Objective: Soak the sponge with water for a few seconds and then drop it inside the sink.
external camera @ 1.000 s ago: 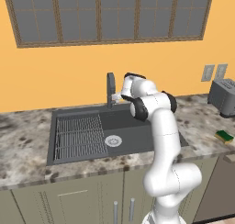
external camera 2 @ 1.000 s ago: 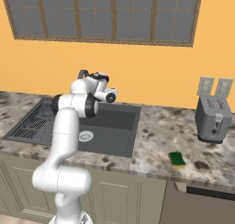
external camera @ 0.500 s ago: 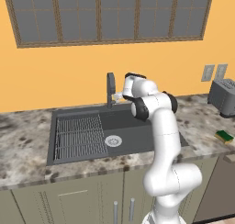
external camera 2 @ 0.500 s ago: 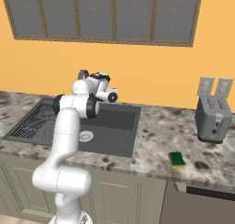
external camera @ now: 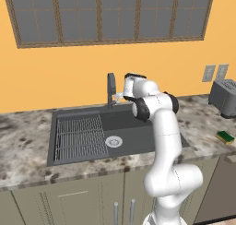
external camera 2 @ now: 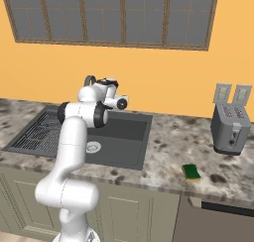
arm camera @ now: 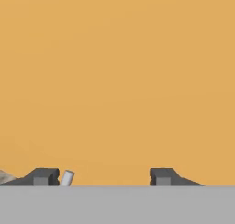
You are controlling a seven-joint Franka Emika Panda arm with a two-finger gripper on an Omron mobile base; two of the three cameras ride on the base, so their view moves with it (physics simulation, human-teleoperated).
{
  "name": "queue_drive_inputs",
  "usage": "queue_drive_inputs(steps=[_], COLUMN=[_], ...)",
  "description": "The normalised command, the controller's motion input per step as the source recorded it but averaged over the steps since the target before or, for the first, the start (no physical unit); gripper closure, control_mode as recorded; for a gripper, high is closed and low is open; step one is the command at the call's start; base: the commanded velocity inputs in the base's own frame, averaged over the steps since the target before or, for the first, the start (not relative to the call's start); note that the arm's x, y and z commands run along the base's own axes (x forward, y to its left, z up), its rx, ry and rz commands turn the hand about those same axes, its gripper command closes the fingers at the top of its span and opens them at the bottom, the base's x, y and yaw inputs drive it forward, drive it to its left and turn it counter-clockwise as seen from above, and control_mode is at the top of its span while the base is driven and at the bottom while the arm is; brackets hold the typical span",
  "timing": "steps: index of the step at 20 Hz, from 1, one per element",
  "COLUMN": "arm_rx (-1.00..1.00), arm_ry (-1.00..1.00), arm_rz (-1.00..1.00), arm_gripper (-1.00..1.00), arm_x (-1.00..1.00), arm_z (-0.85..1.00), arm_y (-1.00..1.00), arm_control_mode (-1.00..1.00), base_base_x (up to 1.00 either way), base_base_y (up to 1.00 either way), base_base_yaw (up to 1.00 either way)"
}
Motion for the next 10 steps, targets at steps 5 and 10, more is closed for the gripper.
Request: queue_drive_inputs(steps=[5, 10], arm_rx=[0.03, 0.02], arm_ry=[0.06, 0.05], arm_rz=[0.00, 0.00], arm_gripper=[-1.00, -1.00], arm_x=[-0.02, 0.00], arm_z=[-0.42, -0.41], arm_y=[-0.32, -0.37], arm_control_mode=[-1.00, -1.00], base_base_x=[0.00, 0.00], base_base_y=[0.00, 0.00], base_base_yaw=[0.00, 0.00])
